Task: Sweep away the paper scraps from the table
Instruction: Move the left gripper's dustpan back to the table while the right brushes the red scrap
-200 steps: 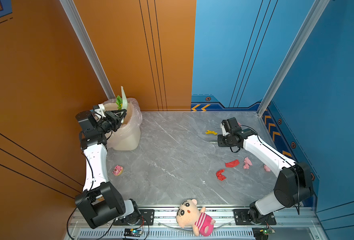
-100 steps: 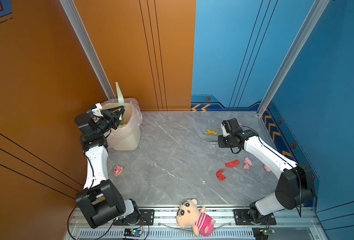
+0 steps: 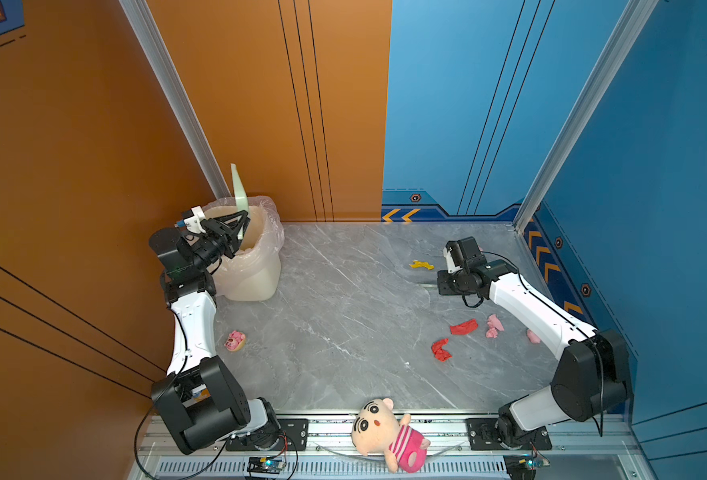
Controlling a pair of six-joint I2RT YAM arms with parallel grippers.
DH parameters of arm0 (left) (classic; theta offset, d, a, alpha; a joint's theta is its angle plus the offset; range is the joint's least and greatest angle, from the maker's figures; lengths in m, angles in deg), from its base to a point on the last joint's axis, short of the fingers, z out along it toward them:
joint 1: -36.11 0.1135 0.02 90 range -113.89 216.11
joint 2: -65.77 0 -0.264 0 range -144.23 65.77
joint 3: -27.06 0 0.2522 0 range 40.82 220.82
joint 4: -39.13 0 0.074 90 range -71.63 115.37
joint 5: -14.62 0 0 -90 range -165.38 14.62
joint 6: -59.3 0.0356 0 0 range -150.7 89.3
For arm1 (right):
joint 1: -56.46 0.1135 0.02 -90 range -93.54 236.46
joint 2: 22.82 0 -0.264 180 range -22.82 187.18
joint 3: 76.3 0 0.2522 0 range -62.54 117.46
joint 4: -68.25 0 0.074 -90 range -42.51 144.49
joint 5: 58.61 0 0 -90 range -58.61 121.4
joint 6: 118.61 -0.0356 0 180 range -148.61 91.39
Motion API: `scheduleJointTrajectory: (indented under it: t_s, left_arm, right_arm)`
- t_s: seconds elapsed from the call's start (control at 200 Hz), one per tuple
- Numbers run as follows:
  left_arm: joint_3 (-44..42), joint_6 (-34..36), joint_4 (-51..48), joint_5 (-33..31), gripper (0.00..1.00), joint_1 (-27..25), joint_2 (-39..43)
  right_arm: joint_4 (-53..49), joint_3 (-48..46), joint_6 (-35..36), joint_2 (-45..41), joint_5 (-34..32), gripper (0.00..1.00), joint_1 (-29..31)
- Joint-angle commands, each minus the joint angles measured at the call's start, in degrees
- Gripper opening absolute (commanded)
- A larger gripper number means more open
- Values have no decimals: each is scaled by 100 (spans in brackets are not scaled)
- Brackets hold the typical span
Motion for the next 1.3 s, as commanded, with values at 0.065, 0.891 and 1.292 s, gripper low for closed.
scheduleJointTrajectory:
  t_s: [0.065, 0.891, 1.292]
  left_arm:
    - [939, 3050, -3150, -957, 22, -558, 686]
    - [402, 7205, -4509, -5176, 24, -4955, 110]
    - [-79, 7303, -4846, -5868, 22, -5706, -504]
  right_arm:
    - [-263, 118, -36, -297, -23, 0, -100]
    - [-5153, 252, -882, -2513, 129, 0, 1429]
    - [-4229, -57, -550, -1063, 6, 0, 1512]
